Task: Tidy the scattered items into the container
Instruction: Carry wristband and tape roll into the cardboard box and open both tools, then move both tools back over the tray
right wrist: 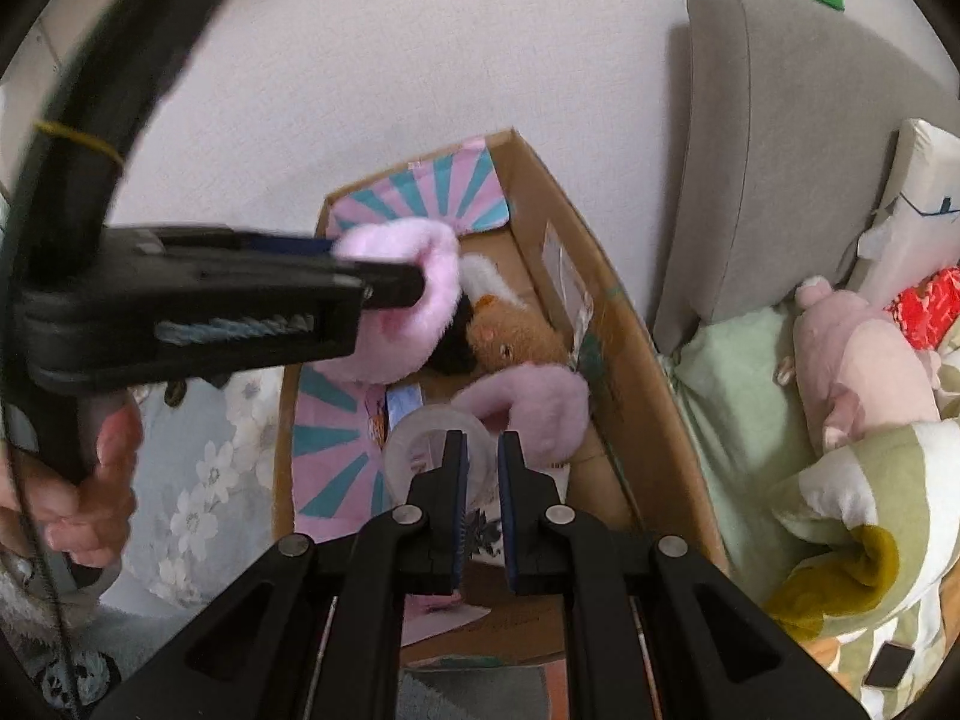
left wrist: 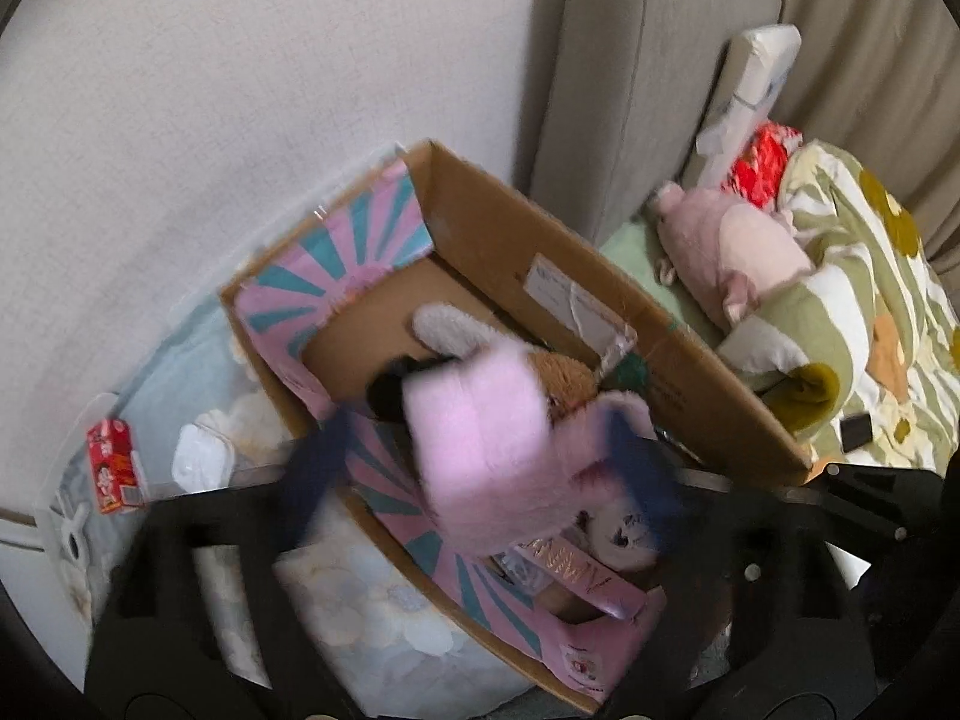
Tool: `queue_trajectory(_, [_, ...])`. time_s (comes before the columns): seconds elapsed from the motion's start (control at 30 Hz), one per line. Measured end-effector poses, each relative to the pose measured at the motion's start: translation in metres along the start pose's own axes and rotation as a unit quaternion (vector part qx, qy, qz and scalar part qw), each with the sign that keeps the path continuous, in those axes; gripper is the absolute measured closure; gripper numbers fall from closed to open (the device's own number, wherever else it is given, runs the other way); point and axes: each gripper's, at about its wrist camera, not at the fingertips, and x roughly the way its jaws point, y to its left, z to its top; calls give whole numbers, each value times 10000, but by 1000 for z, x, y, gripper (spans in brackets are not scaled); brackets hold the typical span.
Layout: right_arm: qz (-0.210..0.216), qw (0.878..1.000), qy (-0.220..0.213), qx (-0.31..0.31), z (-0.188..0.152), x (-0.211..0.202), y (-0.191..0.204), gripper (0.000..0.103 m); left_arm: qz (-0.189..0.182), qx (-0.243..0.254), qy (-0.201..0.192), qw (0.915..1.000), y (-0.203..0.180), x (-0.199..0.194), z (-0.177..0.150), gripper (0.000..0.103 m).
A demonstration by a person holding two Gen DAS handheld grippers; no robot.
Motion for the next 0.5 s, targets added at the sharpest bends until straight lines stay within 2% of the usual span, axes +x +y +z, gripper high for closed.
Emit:
queue_trajectory(0.07, [-97,9999,-51,9,-1,-2,0,79,132,-1,-302,9995,3,-14,2,1])
queue_trajectory(0.1, [-112,9998,-146,30,-1,-5,0,76,150,8,-375,9992,5,-19,3,1])
queue_trajectory(0.13, [-85,9996,-277,70,-1,-10,-1,66,189,2,-437,9989,7,-24,4,1])
queue_trajectory(0.17, [5,9991,-396,119,-1,-15,-3,51,236,-21,-467,9986,9,-26,5,1])
queue_trajectory(0.2, [54,9989,-450,153,0,-18,-4,46,273,-60,-494,9984,11,-29,5,1])
queue_trajectory(0.37, [-60,9985,-534,121,2,-25,-1,43,280,-351,-498,9977,25,-36,1,1])
queue_trajectory(0.5, [38,9989,-457,110,2,-22,3,43,423,-479,-445,9970,35,-36,-7,1])
